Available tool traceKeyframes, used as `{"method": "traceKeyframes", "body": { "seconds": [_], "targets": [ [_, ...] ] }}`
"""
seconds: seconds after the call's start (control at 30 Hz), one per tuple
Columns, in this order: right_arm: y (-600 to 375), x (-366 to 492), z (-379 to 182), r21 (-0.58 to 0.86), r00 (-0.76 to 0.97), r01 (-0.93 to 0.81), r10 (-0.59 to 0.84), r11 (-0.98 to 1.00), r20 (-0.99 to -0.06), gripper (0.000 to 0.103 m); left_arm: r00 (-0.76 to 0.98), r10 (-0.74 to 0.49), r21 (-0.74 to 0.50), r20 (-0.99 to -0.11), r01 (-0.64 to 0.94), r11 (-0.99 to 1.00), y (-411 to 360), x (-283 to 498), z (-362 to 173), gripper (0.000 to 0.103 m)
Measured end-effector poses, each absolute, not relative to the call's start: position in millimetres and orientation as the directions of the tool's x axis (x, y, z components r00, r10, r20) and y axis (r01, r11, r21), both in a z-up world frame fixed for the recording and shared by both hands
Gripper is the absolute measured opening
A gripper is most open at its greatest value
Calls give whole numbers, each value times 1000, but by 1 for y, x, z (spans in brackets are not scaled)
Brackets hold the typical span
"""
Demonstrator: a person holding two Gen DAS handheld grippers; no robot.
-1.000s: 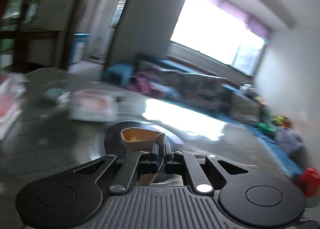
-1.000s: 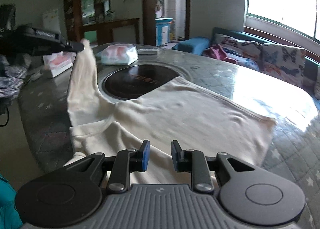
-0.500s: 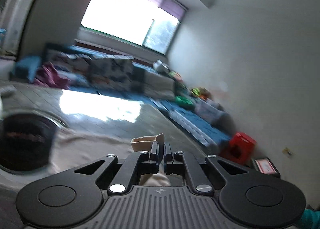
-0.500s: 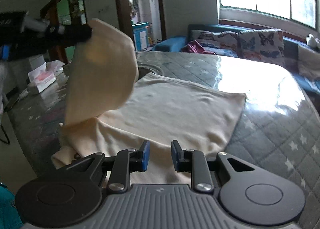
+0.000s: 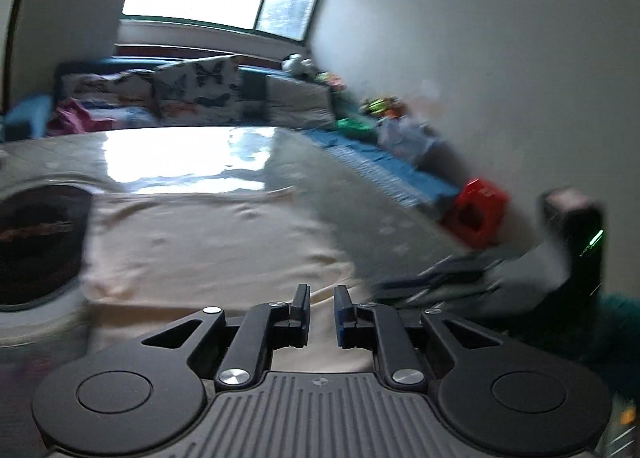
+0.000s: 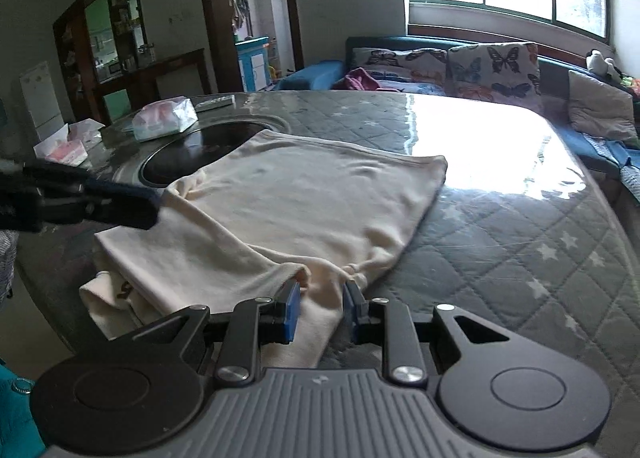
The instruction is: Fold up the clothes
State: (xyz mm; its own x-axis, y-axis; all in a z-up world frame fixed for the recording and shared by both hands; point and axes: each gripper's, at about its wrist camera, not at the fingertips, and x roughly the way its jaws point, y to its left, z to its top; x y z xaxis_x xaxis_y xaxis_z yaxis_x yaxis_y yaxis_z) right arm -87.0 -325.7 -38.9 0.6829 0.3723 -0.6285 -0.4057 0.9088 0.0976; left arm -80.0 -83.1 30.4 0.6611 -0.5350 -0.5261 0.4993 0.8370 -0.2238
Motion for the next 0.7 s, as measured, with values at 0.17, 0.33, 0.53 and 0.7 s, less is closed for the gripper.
{"method": "traceKeyframes", "body": {
  "seconds": [0.17, 0.33, 0.53, 0.7],
  "targets": [
    [-328, -85, -32, 133, 687, -406, 398, 904, -608, 23, 727, -351, -108, -590, 360, 927, -48, -81, 10, 25],
    [-315, -72, -38, 156, 661, -434, 432, 887, -614, 23, 746, -261, -92, -613, 260, 961, -24, -88, 1, 30],
    [-303, -62, -52, 140, 627, -444, 419, 885, -657, 22, 732, -249, -115, -634, 229, 967, -10, -82, -8, 28],
    [-295, -64, -45, 95, 643, -461, 406, 882, -649, 9, 733, -250, -134, -633, 214, 968, -4, -81, -11, 7]
  ]
}}
